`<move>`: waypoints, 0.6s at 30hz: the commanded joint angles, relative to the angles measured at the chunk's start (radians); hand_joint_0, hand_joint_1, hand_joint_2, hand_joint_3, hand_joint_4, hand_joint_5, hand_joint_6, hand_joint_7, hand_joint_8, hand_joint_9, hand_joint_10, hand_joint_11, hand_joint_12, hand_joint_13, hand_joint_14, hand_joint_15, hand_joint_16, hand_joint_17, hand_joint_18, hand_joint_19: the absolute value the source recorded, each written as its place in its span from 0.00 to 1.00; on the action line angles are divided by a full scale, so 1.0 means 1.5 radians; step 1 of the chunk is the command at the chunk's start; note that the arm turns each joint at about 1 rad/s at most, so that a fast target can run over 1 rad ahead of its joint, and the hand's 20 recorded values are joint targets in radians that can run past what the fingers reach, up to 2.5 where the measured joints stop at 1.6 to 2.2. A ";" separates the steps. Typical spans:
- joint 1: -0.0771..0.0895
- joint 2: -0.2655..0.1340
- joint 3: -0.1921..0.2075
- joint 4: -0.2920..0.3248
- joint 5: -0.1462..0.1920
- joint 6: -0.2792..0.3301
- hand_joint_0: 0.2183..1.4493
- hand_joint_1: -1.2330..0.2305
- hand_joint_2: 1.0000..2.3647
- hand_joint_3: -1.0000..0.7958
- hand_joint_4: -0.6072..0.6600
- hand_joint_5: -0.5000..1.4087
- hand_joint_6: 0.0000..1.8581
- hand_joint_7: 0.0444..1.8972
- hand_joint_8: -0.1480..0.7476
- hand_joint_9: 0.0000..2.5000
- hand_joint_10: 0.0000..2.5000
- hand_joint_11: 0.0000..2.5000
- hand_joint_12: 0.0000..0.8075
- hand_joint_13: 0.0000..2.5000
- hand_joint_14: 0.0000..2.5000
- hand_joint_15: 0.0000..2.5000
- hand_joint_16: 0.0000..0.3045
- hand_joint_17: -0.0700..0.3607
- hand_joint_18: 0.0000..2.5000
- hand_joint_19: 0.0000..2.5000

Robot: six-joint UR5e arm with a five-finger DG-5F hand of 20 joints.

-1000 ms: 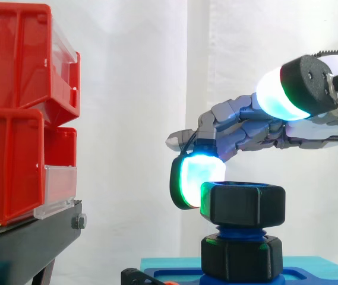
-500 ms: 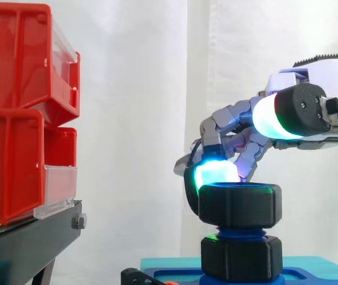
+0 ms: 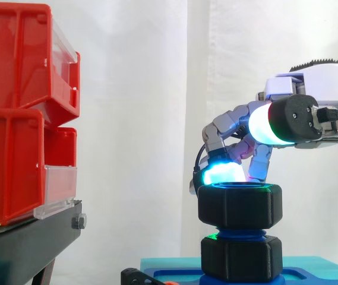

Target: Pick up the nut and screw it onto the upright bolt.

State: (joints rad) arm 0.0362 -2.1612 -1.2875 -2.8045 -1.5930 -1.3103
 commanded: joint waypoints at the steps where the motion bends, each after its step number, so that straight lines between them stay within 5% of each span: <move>1: -0.005 0.001 0.000 -0.009 -0.002 -0.005 0.22 0.65 0.00 0.28 0.53 0.31 0.27 0.67 0.30 0.57 0.00 0.00 0.31 0.26 0.00 0.00 0.10 0.33 0.19 0.04; 8: -0.011 0.001 0.000 -0.022 -0.004 -0.014 0.22 0.64 0.00 0.28 0.51 0.31 0.27 0.68 0.29 0.62 0.00 0.00 0.28 0.30 0.00 0.00 0.10 0.32 0.25 0.06; 13: -0.018 0.003 0.000 -0.027 -0.004 -0.018 0.19 0.68 0.00 0.28 0.65 0.22 0.27 0.47 0.46 0.33 0.00 0.00 0.46 0.08 0.00 0.00 0.16 0.41 0.00 0.01; 18: -0.027 0.012 0.022 -0.024 -0.011 -0.017 0.18 0.69 0.00 0.28 0.62 0.18 0.27 0.35 0.46 0.21 0.00 0.00 0.47 0.00 0.00 0.00 0.18 0.45 0.00 0.01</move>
State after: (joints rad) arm 0.0047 -2.1489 -1.2810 -2.8422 -1.6009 -1.3366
